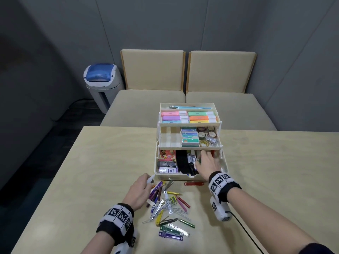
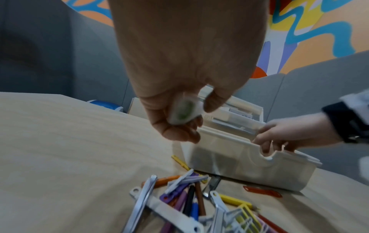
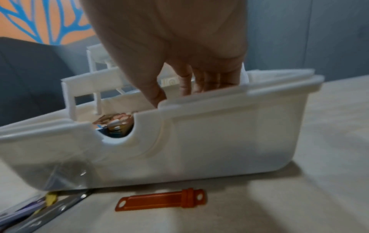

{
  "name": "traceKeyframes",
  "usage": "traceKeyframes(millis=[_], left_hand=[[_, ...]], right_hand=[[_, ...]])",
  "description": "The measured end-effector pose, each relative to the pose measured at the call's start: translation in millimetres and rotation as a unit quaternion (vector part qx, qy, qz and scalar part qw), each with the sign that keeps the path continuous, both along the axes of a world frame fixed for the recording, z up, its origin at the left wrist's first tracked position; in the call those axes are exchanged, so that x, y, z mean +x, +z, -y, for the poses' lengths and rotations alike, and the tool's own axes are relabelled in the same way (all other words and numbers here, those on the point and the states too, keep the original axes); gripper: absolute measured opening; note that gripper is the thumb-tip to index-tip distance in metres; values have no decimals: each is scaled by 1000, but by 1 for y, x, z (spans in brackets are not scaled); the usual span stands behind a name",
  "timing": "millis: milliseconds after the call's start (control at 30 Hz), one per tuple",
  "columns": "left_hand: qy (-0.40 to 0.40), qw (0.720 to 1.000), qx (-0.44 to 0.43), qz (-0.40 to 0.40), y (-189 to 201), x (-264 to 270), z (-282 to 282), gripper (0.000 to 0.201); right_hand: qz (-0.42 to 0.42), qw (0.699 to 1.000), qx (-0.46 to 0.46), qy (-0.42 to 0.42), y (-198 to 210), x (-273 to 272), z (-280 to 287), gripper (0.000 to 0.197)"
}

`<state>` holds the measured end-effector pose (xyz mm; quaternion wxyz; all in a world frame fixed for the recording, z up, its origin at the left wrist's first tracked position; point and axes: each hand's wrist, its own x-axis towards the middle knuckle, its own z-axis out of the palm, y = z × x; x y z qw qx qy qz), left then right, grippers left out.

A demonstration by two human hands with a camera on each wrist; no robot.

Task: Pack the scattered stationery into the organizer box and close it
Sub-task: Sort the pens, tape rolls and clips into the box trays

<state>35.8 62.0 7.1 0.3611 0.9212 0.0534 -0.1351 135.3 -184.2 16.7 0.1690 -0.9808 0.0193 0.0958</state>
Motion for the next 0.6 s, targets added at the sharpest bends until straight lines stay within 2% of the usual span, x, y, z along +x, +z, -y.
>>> traceKeyframes(millis=[67, 133, 200, 300, 367, 467, 600], left_hand=[[5, 999, -13, -32, -7, -5, 0, 14], [38, 995, -66, -70, -15, -11, 1, 15], [97, 979, -148, -104, -20, -17, 2, 16], [165, 947, -240, -137, -26, -22, -1, 24], [189, 932, -269, -152, -27, -25, -4, 36], [194, 944, -229, -136, -27, -29, -13, 39], [174, 965, -168, -105, -29, -32, -26, 38]], right_hand=[[42, 996, 48, 53, 3, -22, 1, 11], [40, 989, 98, 99, -3, -47, -1, 4], [-5, 983, 118, 139, -19, -70, -4, 5], [-105, 975, 79, 180, -40, -100, -15, 9], [-100, 978, 73, 169, -52, -110, -25, 12], [-65, 988, 62, 128, -58, -103, -42, 20], [-65, 991, 1, 114, -60, -85, -60, 24]])
